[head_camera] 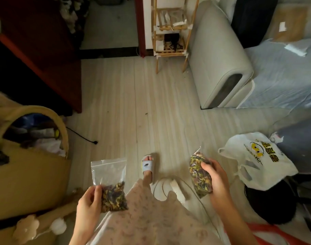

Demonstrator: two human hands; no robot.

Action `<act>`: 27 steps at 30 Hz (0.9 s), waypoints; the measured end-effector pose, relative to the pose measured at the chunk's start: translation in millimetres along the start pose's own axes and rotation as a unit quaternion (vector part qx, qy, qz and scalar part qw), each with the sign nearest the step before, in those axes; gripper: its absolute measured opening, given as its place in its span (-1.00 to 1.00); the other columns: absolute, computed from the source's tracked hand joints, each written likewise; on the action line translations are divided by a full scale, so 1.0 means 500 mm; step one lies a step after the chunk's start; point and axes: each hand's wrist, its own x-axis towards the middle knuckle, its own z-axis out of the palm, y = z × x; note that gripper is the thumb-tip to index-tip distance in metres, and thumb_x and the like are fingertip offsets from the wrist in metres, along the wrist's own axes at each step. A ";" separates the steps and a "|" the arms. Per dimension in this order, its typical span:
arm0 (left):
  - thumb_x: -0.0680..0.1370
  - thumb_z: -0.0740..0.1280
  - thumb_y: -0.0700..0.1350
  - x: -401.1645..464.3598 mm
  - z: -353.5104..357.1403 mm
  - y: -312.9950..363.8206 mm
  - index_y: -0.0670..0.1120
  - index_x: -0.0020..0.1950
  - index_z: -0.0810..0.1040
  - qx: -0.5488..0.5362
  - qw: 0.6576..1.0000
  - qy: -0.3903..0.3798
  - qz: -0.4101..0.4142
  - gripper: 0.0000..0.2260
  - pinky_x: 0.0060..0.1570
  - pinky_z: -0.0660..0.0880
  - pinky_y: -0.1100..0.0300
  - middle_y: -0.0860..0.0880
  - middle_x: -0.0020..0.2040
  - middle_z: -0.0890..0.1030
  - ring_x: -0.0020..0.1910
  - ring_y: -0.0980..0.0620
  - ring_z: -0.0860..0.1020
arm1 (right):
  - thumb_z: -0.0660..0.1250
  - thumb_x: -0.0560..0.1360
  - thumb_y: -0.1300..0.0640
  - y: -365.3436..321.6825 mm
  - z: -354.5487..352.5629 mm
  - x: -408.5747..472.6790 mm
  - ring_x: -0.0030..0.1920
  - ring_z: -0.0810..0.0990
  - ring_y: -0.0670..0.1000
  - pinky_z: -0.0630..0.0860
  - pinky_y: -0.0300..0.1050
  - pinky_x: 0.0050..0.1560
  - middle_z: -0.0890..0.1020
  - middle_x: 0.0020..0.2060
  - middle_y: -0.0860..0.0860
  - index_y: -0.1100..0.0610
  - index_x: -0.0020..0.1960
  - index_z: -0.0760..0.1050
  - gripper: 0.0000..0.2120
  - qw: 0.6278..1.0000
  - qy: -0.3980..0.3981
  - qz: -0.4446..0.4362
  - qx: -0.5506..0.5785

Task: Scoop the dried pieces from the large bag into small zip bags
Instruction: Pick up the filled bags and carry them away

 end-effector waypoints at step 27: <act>0.59 0.18 -0.18 0.904 0.377 0.736 0.12 -0.23 0.50 0.021 0.995 -0.023 0.092 -0.72 -0.35 0.47 0.40 0.09 -0.26 0.56 -0.25 0.15 0.53 | 0.30 0.48 0.27 -0.598 0.332 0.891 -0.03 0.61 0.11 0.54 -0.03 -0.05 0.66 -0.08 0.10 0.10 -0.03 0.58 -0.86 0.998 0.039 -0.007 0.053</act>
